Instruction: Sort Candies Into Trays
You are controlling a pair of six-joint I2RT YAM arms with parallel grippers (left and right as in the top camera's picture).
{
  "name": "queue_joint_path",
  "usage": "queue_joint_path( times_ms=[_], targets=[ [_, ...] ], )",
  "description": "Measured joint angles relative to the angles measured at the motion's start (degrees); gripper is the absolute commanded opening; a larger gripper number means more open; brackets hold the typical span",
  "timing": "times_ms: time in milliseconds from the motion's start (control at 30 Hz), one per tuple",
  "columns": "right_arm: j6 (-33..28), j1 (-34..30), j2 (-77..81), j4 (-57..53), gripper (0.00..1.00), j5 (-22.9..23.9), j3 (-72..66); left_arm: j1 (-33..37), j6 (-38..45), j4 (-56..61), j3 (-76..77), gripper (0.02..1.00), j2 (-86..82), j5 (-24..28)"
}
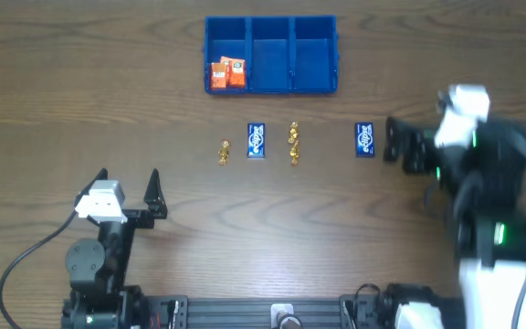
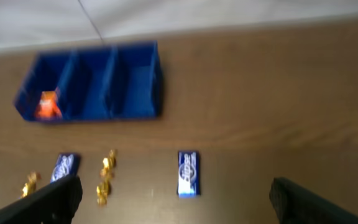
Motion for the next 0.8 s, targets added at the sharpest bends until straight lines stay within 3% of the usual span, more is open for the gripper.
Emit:
queue_joint_path(
  times_ms=[133,333,800],
  targets=[
    [-1.95,0.0,23.41,-10.69,1.0,0.35,12.9,0.0,0.0,0.0,0.0,0.998,-0.04,0.02],
    [-2.4,2.14,46.75,-10.91,1.0,1.6,15.89,0.0,0.0,0.0,0.0,0.998,-0.07,0.0],
    [-2.54,6.93,57.4,-6.45,1.0,6.32,15.89,0.0,0.0,0.0,0.0,0.998,-0.07,0.0]
  ],
)
